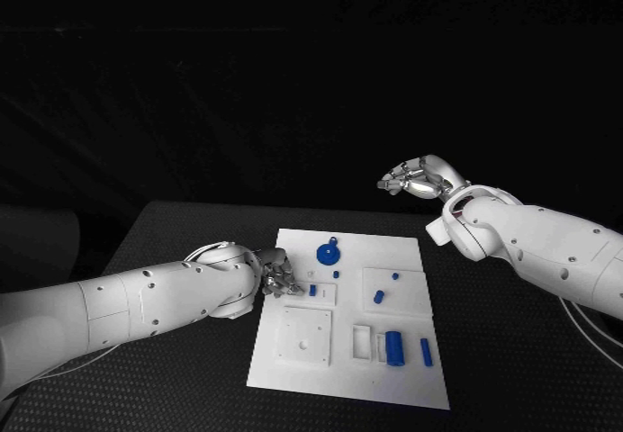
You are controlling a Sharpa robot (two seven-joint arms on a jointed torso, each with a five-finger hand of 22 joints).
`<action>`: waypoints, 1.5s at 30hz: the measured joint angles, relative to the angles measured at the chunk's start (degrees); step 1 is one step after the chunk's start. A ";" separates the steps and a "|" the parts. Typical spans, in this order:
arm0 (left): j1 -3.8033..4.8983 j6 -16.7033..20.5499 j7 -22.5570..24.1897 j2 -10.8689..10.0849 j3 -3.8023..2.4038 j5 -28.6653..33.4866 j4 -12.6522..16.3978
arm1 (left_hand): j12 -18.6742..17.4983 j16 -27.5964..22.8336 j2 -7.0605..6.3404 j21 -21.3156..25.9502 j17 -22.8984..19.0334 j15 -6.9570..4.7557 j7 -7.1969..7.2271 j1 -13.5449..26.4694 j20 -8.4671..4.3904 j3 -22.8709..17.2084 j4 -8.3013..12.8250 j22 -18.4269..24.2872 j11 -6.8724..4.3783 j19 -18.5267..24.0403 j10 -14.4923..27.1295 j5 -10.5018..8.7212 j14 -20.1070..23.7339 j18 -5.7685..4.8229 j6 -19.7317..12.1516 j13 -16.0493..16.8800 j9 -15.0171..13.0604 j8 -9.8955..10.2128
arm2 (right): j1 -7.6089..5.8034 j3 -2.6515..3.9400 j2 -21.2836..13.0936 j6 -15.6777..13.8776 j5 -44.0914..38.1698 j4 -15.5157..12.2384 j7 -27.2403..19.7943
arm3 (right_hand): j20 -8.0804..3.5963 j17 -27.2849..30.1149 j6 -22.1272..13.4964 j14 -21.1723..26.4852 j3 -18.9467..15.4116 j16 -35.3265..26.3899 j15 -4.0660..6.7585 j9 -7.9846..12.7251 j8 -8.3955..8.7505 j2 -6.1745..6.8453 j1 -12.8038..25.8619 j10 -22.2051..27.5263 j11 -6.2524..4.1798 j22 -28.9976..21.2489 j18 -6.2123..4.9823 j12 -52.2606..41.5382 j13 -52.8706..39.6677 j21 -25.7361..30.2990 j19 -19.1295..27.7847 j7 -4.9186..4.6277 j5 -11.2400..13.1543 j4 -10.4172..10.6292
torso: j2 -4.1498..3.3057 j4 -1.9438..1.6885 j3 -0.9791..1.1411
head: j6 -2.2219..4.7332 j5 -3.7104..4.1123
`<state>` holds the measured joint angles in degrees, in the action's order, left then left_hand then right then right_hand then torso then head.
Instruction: Assemble the parts on the task board
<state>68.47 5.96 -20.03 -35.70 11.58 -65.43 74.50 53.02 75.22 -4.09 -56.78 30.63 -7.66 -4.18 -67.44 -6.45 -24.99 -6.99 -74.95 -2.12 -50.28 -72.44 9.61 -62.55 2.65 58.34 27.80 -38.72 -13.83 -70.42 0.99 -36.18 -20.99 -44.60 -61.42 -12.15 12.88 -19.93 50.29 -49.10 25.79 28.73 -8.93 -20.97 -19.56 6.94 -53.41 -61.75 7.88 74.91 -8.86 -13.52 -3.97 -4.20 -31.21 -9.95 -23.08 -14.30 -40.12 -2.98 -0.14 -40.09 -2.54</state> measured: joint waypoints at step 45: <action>0.60 -3.63 -4.20 1.48 -0.51 3.36 -0.97 | -0.51 0.89 5.12 0.22 -0.05 0.18 0.48 15.14 -0.61 -6.46 13.87 0.04 0.60 -1.44 0.18 9.52 -0.04 -0.01 0.04 0.60 -2.15 -0.96 | 0.24 0.00 0.22 0.12 0.01 0.25 0.08 | 0.00 0.04 -0.06 0.00 -0.16 0.00 0.00 0.05 0.28 0.00 0.00 0.00 0.00 0.00 0.00 0.22 0.00 0.00 0.00 -0.06 -0.22 0.16 | 0.03 -0.03 -0.01 | 0.21 -0.40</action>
<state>69.08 2.34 -24.23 -34.21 11.07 -62.07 73.53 52.51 76.11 1.03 -56.56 30.58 -7.49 -3.70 -52.30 -7.06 -31.45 6.88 -74.91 -1.52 -51.72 -72.26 19.13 -62.59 2.64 58.38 28.40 -40.86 -14.79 -70.18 0.99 -35.96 -20.87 -44.60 -61.17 -12.07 12.88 -19.89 50.23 -49.11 25.63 28.74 -8.93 -20.93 -19.28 6.94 -53.41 -61.75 7.88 74.90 -8.86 -13.30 -3.97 -4.20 -31.21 -10.00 -23.30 -14.14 -40.08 -3.00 -0.15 -39.87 -2.93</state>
